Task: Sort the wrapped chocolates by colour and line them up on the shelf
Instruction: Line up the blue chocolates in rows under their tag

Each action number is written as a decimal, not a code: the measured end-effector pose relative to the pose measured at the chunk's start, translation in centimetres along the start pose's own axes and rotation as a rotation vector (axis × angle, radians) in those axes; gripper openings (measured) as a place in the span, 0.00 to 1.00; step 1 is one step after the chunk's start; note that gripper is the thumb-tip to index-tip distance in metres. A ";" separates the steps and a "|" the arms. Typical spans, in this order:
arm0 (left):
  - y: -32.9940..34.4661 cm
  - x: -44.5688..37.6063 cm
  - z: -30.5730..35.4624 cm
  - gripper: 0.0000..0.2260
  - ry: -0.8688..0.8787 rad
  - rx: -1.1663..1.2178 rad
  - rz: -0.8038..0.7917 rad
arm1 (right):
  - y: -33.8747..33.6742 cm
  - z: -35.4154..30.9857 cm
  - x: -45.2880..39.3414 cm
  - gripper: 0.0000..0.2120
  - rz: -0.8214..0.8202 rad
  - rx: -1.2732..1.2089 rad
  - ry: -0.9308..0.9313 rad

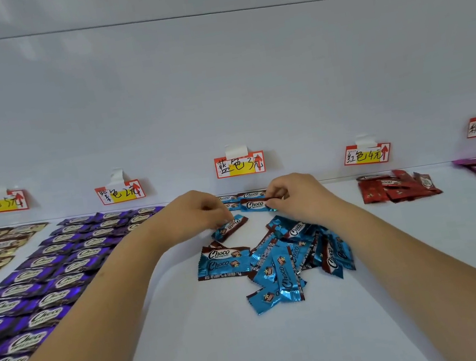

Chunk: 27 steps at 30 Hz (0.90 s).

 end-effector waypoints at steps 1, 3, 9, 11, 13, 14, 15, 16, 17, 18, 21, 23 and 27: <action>0.1 0.0 0.1 0.05 0.029 -0.067 0.001 | 0.0 0.0 -0.1 0.06 0.007 -0.002 -0.009; 0.5 -0.2 -0.1 0.08 0.052 -0.162 -0.003 | 0.2 -0.1 -0.4 0.07 0.023 0.001 -0.031; 0.3 -0.4 -0.6 0.13 0.051 -0.209 -0.004 | -0.3 0.0 -1.0 0.09 0.131 0.175 -0.080; -0.3 -0.3 -0.5 0.12 0.060 -0.242 0.026 | -0.8 -0.6 -0.8 0.08 0.138 0.182 -0.124; -0.9 -0.2 -0.1 0.08 0.111 -0.265 0.059 | -0.5 -1.6 -0.2 0.10 0.058 0.177 -0.190; -1.0 0.0 0.2 0.11 0.149 -0.260 0.054 | -0.2 -2.0 0.1 0.11 0.007 0.187 -0.220; -0.8 0.2 0.5 0.17 0.168 -0.253 0.035 | 0.1 -2.4 0.4 0.13 -0.034 0.199 -0.243; -0.6 0.3 0.5 0.20 0.162 -0.260 0.006 | 0.4 -2.5 0.6 0.14 -0.064 0.210 -0.253; -0.4 0.3 0.4 0.22 0.147 -0.270 -0.011 | 0.6 -2.4 0.6 0.14 -0.087 0.221 -0.253; -0.4 0.2 0.2 0.22 0.128 -0.280 -0.019 | 0.7 -2.3 0.7 0.15 -0.101 0.234 -0.251; -0.9 -0.1 -0.5 0.21 0.086 -0.327 -0.022 | 0.6 -2.1 0.7 0.16 -0.111 0.260 -0.249; -1.4 -0.2 -0.8 0.21 0.060 -0.361 -0.017 | 0.6 -2.1 0.7 0.16 -0.110 0.262 -0.252; -2.7 0.4 -0.3 0.15 0.073 -0.412 0.028 | 0.6 -2.3 0.7 0.16 -0.094 0.267 -0.263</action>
Point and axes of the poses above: each hand's wrist, its own x-axis away from the middle knuckle, its own y-axis out of the palm, z = x × y, the point moved 9 cm from there along -x, towards the middle knuckle, and after that the axes turned 8 degrees about z, right-handed, at the moved point
